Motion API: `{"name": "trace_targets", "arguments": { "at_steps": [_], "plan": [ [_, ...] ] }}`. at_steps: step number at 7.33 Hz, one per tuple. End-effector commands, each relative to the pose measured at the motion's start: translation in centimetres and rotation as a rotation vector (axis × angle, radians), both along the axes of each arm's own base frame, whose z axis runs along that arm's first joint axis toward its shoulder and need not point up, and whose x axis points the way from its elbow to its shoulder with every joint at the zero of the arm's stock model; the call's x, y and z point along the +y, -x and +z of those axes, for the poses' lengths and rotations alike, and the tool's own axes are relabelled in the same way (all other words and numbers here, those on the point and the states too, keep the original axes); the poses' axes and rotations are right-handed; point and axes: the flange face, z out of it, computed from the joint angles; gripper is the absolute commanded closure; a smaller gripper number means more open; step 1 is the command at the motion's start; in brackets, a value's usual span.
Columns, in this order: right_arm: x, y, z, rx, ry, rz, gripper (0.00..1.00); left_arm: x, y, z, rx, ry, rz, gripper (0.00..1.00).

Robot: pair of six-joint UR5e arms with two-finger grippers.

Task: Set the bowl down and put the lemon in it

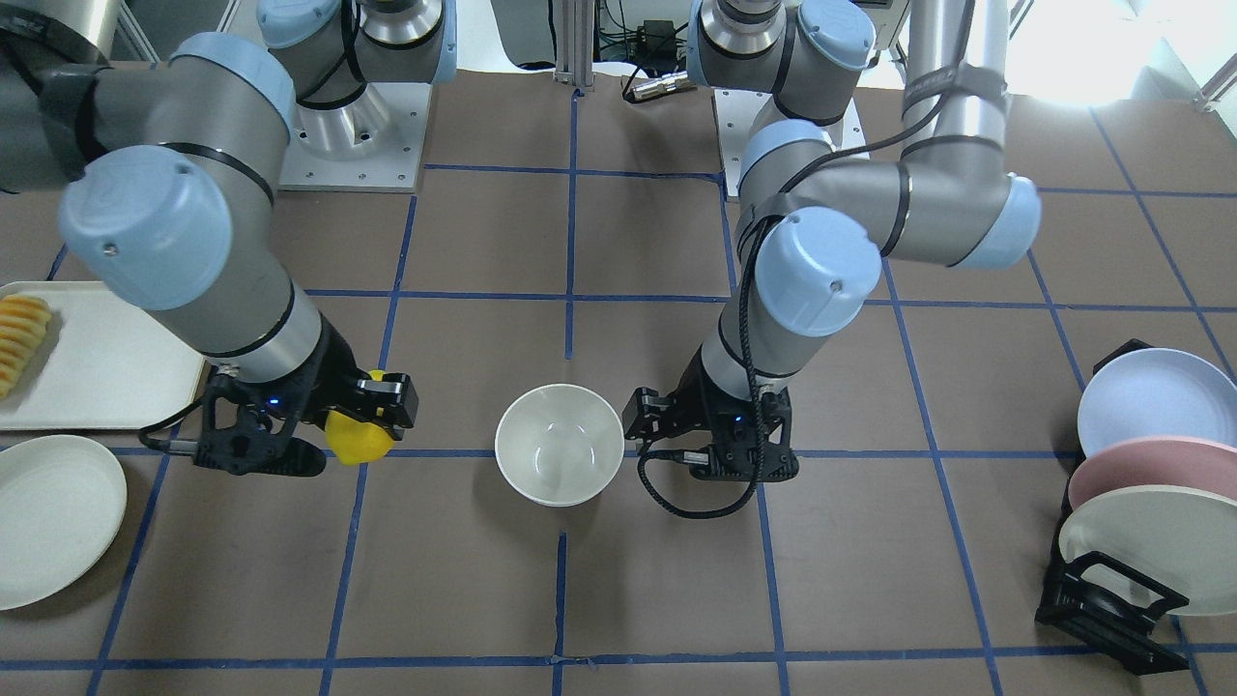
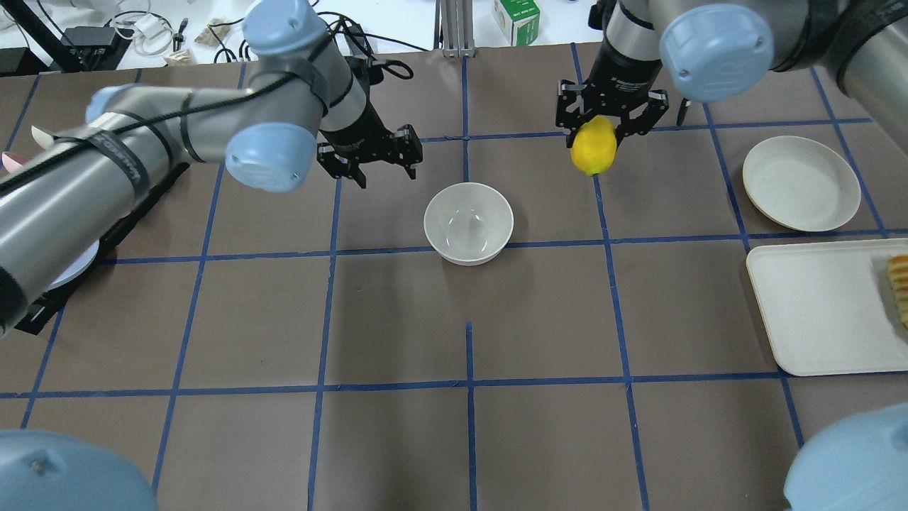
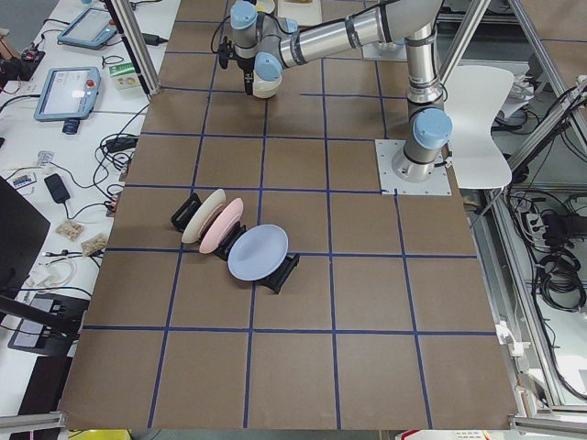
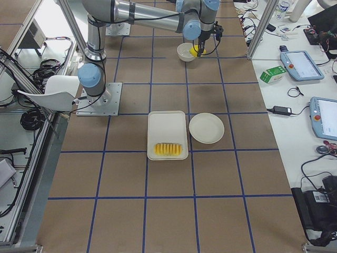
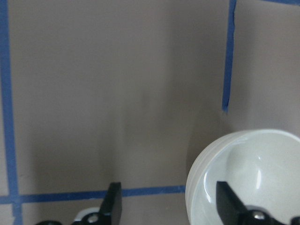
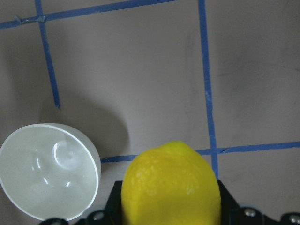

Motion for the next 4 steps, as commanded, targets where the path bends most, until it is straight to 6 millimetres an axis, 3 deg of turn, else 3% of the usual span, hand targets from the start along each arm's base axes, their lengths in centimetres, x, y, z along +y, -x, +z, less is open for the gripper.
{"name": "trace_targets", "arguments": {
  "at_steps": [1,2,3,4],
  "plan": [
    [2.3,-9.5,-1.8,-0.008,0.024,0.046,1.0,2.6,-2.8,7.7,-0.084,-0.036,-0.054,0.04],
    [2.5,-13.2,-4.4,-0.01,0.034,0.032,1.0,4.5,-4.9,11.1,-0.137,-0.032,-0.084,0.04],
    [2.4,-15.5,-7.8,-0.007,0.022,0.021,1.0,7.1,-5.7,14.1,-0.141,-0.041,-0.102,0.04],
    [1.9,-16.4,-10.2,-0.008,0.024,0.029,1.0,8.5,-6.4,16.0,-0.146,-0.011,-0.095,0.04]
  ]
}}
